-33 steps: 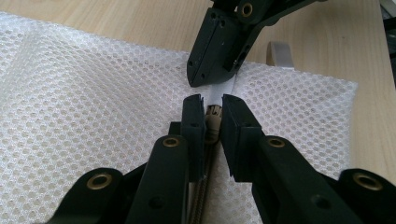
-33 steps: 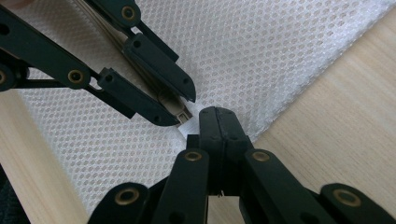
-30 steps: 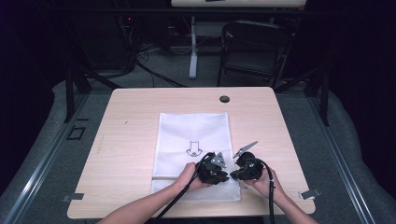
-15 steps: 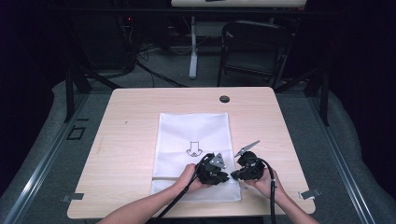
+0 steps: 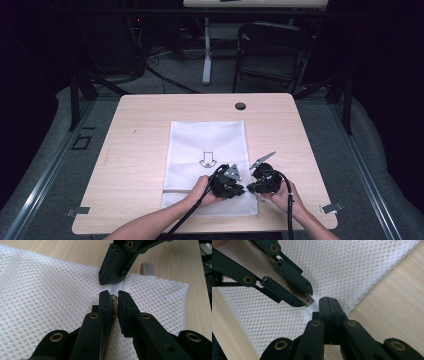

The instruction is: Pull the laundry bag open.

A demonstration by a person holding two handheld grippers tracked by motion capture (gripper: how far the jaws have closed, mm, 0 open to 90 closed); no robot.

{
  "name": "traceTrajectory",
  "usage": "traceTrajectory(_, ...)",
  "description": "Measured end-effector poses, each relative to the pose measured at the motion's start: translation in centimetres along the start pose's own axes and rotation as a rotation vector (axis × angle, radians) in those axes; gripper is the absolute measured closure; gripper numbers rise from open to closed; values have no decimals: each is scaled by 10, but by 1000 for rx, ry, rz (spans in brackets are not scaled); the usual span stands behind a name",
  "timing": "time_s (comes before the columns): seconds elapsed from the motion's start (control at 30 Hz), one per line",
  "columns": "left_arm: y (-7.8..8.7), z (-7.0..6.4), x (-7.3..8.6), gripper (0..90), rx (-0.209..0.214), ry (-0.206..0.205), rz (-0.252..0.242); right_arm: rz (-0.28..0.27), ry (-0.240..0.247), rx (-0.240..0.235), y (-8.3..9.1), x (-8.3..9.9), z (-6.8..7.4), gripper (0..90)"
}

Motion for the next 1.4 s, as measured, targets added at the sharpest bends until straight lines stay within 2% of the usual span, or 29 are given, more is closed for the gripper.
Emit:
traceTrajectory(0.1, 0, 0, 0, 820, 16, 3, -8, -7, -7, -3, 0, 0, 0, 900)
traceTrajectory(0.17, 1, 0, 0, 821, 1, 4, -2, -27, -20, 3, -2, 1, 2, 900)
traceTrajectory(0.2, 1, 0, 1, 820, 3, 2, 1, -27, -22, 3, -2, 1, 2, 900)
traceTrajectory(0.23, 1, 0, 1, 821, 11, 2, -9, -3, -1, 4, 0, 0, 2, 900)
traceTrajectory(0.27, 1, 0, 1, 821, 21, -1, -12, -26, -20, 2, -2, 1, 2, 900)
traceTrajectory(0.33, 0, 1, 1, 821, 21, 2, -18, -28, -19, -1, -2, 1, 1, 900)
traceTrajectory(0.37, 0, 1, 1, 821, 24, -1, -16, -1, -5, -4, 0, 0, 0, 900)
traceTrajectory(0.4, 1, 2, 1, 821, 18, -4, -5, -5, -7, -7, 0, 1, 0, 900)
traceTrajectory(0.43, 0, 2, 2, 821, 27, 1, -24, -26, -26, -7, -1, 2, 0, 900)
traceTrajectory(0.6, 2, 1, 1, 821, 34, -7, -11, -19, -26, -11, -1, 1, 1, 900)
traceTrajectory(0.63, 2, 1, 1, 822, 18, -15, 3, -10, -19, -11, -1, 1, 0, 900)
traceTrajectory(0.7, 2, 1, 2, 822, 29, -13, -6, -14, -23, -24, -1, 1, 0, 900)
traceTrajectory(0.73, 4, 2, 3, 822, 33, -16, -3, -11, -20, -15, -1, 2, 0, 900)
traceTrajectory(0.8, 9, 5, 7, 822, 26, 4, -7, -13, -19, -14, -1, 2, 0, 900)
traceTrajectory(0.83, 12, 5, 8, 822, 10, 2, 3, -13, -16, -15, -1, 2, 0, 900)
traceTrajectory(0.87, 12, 6, 10, 821, 22, 14, -14, -23, -33, -22, -1, 1, 2, 900)
traceTrajectory(0.93, 15, 5, 11, 821, 5, 11, 6, -21, -30, -18, -1, 1, 2, 900)
traceTrajectory(0.97, 14, 5, 11, 821, 13, 14, -9, -16, -22, -13, -1, 1, 2, 900)
traceTrajectory(1.03, 16, 4, 11, 820, 1, 8, 9, -33, -41, -20, -2, 1, 3, 900)
traceTrajectory(1.07, 16, 5, 12, 820, 14, 14, -4, -32, -39, -20, -2, 1, 3, 900)
traceTrajectory(1.1, 17, 5, 12, 820, 8, 19, 2, -5, -14, -16, -1, 0, 2, 900)
traceTrajectory(1.13, 16, 6, 12, 820, 10, 21, 1, -1, -11, -20, -1, 0, 1, 900)
traceTrajectory(1.27, 16, 6, 11, 820, 17, 18, -5, -6, -12, -18, -1, 0, 2, 900)
traceTrajectory(1.3, 16, 6, 12, 820, 18, 17, -6, -7, 6, -13, -1, 0, 2, 900)
traceTrajectory(1.4, 16, 5, 11, 820, 14, 11, -5, -5, -4, -10, -1, 0, 3, 900)
Point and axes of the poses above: each handheld gripper's, and its own axes: y roughly backward along the jaws, x roughly out of its underside, z roughly to its left, the point moved 1 cm from there along -y, roughly forward along the jaws, and after that the axes turned 6 degrees about -z, right-handed, at the moved point
